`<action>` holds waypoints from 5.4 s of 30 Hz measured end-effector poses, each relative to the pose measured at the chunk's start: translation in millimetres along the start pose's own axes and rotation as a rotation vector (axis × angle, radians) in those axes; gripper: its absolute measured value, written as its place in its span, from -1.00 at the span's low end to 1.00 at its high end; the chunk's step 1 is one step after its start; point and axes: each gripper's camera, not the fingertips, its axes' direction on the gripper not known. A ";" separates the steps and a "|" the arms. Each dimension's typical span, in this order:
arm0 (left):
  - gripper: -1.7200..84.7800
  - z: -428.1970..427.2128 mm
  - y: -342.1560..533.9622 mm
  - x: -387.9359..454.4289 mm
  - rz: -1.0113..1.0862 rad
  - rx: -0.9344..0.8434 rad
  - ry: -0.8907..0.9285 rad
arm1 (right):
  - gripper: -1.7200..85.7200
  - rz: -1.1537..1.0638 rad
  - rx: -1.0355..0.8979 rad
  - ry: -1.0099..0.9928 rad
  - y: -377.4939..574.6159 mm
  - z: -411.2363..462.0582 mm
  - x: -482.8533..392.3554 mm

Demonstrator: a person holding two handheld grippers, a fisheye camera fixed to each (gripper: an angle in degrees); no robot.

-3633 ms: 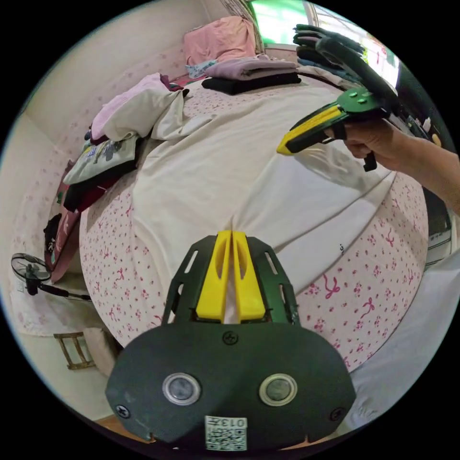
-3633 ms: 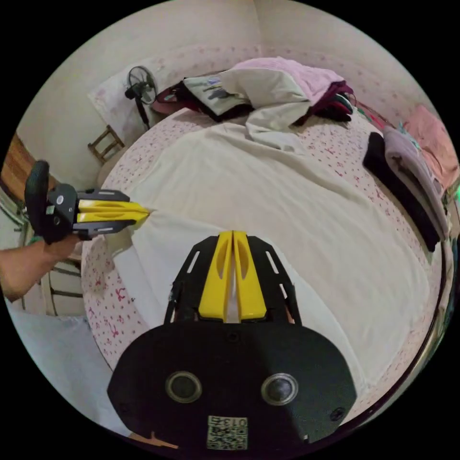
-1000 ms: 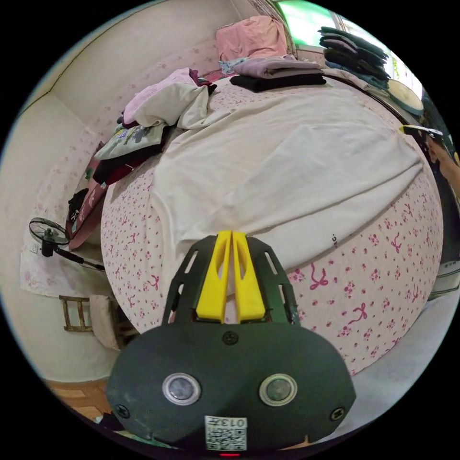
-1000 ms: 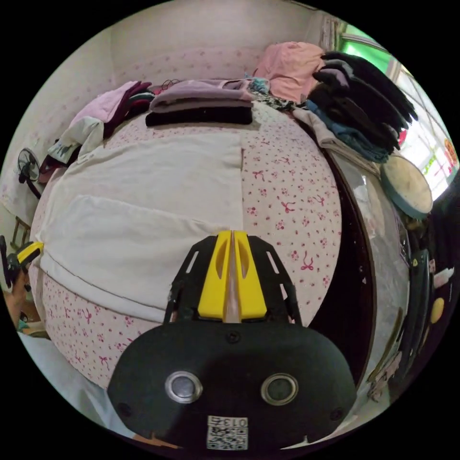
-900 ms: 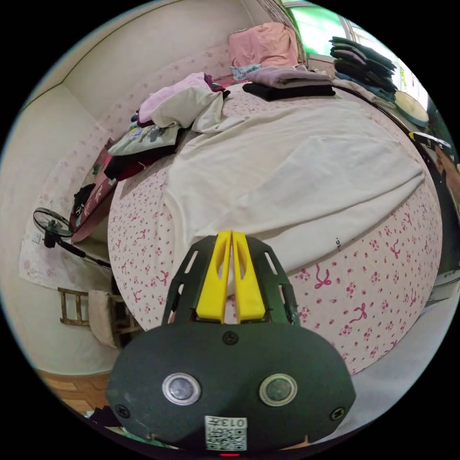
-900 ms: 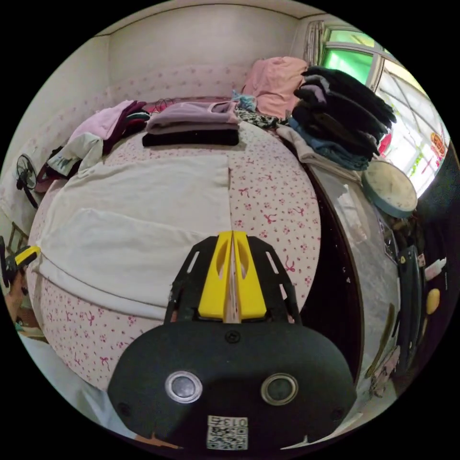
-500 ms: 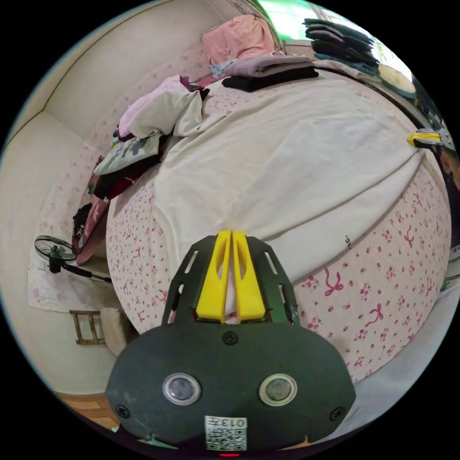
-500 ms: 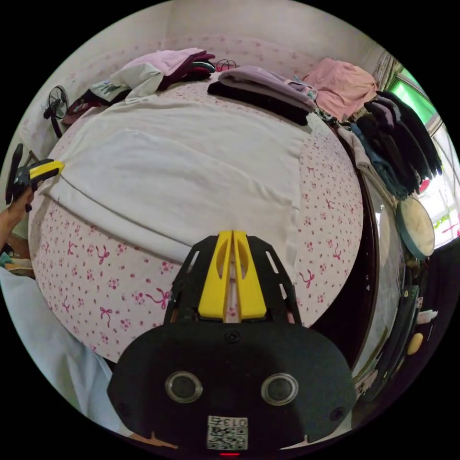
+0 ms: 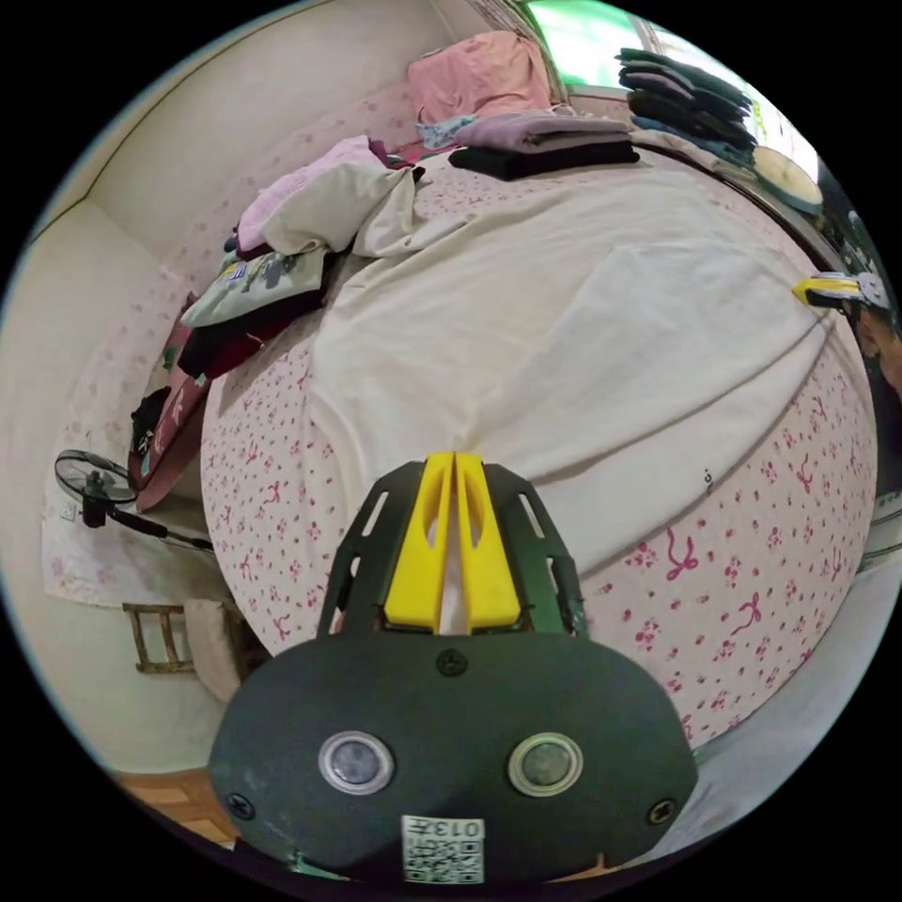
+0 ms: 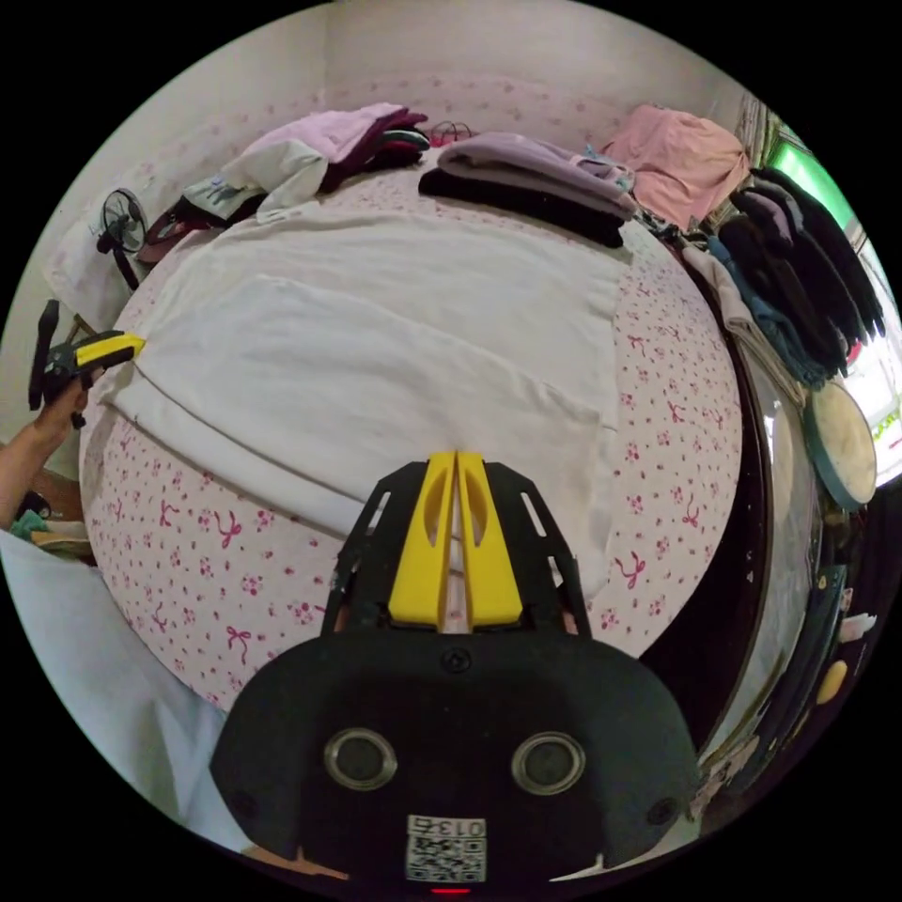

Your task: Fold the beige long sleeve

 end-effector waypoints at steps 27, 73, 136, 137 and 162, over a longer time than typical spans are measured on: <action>-0.73 128.1 -231.5 -202.6 0.063 -0.111 0.181 | -0.74 -0.388 -0.151 0.064 -305.0 73.9 92.9; -0.96 19.1 -33.4 -109.8 0.187 0.005 0.104 | -0.79 0.020 0.079 -0.046 -145.0 0.6 29.5; -0.93 49.7 -27.4 -213.2 -0.278 -0.008 0.166 | -0.89 -0.743 -0.078 -0.671 -26.2 -28.4 -265.1; -0.91 47.3 -20.5 -225.8 -0.351 0.024 0.207 | -0.88 -0.697 -0.077 -0.729 -29.9 -32.4 -251.4; -0.83 62.2 -95.6 -277.9 -0.251 -0.067 0.391 | -0.78 -0.083 0.054 -0.045 -91.0 10.8 -39.5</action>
